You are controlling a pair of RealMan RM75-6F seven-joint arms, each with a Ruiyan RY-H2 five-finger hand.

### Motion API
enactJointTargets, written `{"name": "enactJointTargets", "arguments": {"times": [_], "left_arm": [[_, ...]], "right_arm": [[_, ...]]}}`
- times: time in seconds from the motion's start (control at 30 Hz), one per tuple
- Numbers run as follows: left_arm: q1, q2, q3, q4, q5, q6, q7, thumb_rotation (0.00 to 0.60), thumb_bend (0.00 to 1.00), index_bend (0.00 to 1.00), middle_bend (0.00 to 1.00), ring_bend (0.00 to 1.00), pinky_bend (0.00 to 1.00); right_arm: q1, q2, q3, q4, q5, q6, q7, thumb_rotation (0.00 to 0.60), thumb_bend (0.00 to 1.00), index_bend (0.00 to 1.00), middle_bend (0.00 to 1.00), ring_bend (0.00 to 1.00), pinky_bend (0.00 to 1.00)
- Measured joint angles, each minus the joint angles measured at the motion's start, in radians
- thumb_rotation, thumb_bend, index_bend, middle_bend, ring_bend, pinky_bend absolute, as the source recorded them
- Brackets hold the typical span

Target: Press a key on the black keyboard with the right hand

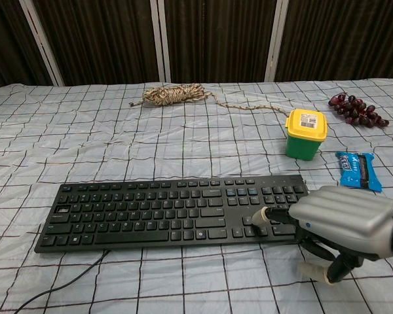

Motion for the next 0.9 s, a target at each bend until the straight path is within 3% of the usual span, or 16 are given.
{"name": "enactJointTargets", "arguments": {"times": [0.5, 0.9], "left_arm": [[-0.001, 0.002, 0.000, -0.001, -0.001, -0.004, -0.010, 0.600, 0.00, 0.00, 0.00, 0.00, 0.00], [0.000, 0.002, 0.001, -0.001, 0.001, -0.002, -0.013, 0.600, 0.00, 0.00, 0.00, 0.00, 0.00]], "right_arm": [[0.021, -0.025, -0.016, -0.001, 0.084, 0.005, -0.060, 0.600, 0.39, 0.11, 0.80, 0.75, 0.66], [0.030, -0.002, -0.012, -0.042, 0.079, 0.061, -0.071, 0.600, 0.39, 0.11, 0.80, 0.75, 0.66]]}}
